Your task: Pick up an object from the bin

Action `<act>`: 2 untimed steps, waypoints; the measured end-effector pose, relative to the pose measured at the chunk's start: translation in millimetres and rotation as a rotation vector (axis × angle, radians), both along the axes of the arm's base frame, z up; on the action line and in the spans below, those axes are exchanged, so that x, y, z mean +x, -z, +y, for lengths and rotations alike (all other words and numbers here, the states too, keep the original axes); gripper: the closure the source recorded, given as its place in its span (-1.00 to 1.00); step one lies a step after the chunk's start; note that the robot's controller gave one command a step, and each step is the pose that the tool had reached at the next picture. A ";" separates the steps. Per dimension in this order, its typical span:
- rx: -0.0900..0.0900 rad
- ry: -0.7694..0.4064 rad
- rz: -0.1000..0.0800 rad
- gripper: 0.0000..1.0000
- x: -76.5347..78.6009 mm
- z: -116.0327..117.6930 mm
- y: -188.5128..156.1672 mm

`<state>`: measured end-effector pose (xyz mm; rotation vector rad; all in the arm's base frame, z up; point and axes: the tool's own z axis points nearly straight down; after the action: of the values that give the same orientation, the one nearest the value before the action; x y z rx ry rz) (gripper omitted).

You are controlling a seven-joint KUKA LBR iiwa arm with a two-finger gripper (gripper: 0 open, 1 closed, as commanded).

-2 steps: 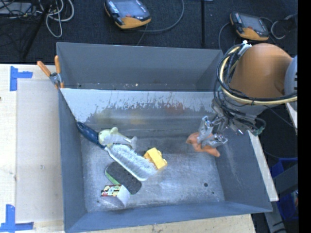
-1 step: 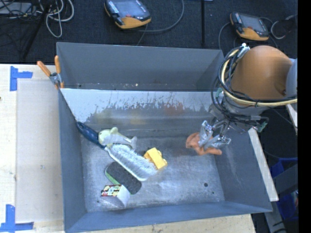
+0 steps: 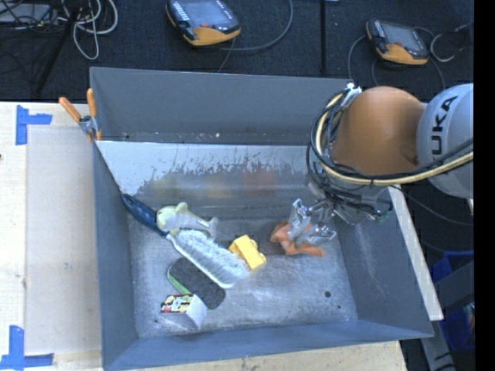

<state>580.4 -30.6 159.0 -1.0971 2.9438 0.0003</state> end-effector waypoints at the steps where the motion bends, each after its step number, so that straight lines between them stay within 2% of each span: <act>1: 0.003 0.096 0.007 1.00 1.7 16.7 -41.7; 2: 0.000 -0.125 -0.009 1.00 -6.2 13.2 -27.7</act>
Offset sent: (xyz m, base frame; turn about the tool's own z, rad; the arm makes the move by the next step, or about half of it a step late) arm -0.0260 0.0090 -0.0438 -0.4413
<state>574.2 -17.4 186.8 -1.2748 2.8621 -0.0050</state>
